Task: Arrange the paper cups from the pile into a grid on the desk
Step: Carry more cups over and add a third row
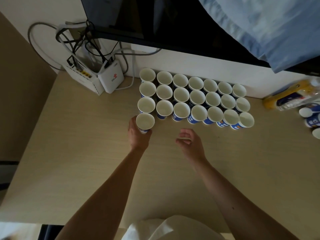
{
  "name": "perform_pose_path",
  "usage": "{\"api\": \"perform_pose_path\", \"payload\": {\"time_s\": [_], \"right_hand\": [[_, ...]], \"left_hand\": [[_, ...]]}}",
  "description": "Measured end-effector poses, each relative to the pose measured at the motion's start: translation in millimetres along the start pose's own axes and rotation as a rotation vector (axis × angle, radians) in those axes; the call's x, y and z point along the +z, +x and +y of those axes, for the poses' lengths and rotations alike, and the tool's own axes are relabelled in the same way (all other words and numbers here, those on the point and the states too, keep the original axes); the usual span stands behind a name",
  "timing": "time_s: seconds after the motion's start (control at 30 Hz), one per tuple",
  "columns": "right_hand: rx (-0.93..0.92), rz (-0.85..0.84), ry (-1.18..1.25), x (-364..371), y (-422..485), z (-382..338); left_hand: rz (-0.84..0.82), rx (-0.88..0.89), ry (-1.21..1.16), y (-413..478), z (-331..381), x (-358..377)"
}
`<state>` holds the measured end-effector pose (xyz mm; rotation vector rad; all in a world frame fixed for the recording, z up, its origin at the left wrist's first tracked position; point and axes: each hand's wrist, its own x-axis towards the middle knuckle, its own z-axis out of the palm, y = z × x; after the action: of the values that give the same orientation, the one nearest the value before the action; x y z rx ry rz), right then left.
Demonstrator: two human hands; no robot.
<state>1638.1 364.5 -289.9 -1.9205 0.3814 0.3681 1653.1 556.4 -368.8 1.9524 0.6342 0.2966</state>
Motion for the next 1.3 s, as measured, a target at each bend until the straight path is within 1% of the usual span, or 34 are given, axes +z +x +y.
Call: {"api": "perform_pose_path", "payload": {"time_s": [0.13, 0.3, 0.4, 0.53, 0.67, 0.77, 0.93, 1.1, 1.3], "right_hand": [[0.016, 0.012, 0.011, -3, -3, 5], [0.022, 0.038, 0.058, -12, -8, 10], [0.036, 0.072, 0.132, -19, -12, 13], [0.072, 0.157, 0.239, -39, -21, 16], [0.067, 0.229, 0.375, -70, -34, 23], [0.041, 0.301, 0.451, -105, -49, 27], [0.012, 0.426, 0.529, -177, -79, 52], [-0.060, 0.526, 0.533, -260, -108, 90], [-0.131, 0.557, 0.686, -365, -154, 135]], "left_hand": [[-0.031, -0.022, 0.027, -8, -2, -5], [0.027, -0.173, 0.021, -49, 2, -19], [0.064, -0.193, -0.039, -82, 26, -26], [-0.017, -0.116, -0.126, -115, 63, -23], [-0.170, -0.074, -0.161, -136, 95, -13], [-0.263, -0.007, -0.170, -154, 121, -2], [-0.366, 0.052, -0.179, -203, 161, 24], [-0.467, 0.111, -0.218, -285, 207, 63], [-0.560, 0.179, -0.271, -392, 259, 123]]}}
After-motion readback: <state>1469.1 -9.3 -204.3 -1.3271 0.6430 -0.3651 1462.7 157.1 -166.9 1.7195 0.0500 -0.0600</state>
